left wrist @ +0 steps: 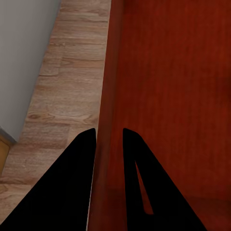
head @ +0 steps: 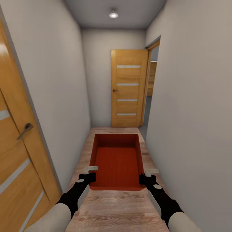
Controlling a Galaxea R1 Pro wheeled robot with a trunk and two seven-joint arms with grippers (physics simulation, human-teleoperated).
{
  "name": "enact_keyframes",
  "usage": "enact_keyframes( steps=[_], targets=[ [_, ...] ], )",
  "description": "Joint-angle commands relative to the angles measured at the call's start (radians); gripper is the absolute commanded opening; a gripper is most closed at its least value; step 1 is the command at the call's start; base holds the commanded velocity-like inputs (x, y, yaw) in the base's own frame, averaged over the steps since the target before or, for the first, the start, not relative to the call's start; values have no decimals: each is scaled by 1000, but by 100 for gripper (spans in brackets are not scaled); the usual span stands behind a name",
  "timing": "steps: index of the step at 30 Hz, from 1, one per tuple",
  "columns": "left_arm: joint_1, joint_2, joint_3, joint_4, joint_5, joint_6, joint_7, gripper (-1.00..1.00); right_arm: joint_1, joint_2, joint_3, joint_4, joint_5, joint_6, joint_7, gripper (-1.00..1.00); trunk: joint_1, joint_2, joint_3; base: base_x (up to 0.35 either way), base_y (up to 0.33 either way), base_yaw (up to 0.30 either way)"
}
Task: Move the two storage containers from the living room to the garage. In the garage, place one container on the floor and stack the other container on top of it (either order is fine).
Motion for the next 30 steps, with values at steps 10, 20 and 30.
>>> enact_keyframes(
  steps=[10, 20, 30],
  targets=[
    [0, 1, 81, 0, 5, 7, 70, -100, -1, -1, -15, -5, 1, -6, -10, -100, 1, -1, -1, 328, 0, 0],
    [0, 1, 81, -1, 5, 6, 70, -100, -1, -1, -15, -5, 1, -6, -10, -100, 1, -1, -1, 329, 0, 0],
    [0, 2, 81, -2, 5, 6, 70, -100, -1, -2, -15, -5, 1, -6, -10, -100, 1, -1, -1, 329, 0, 0]
  ],
)
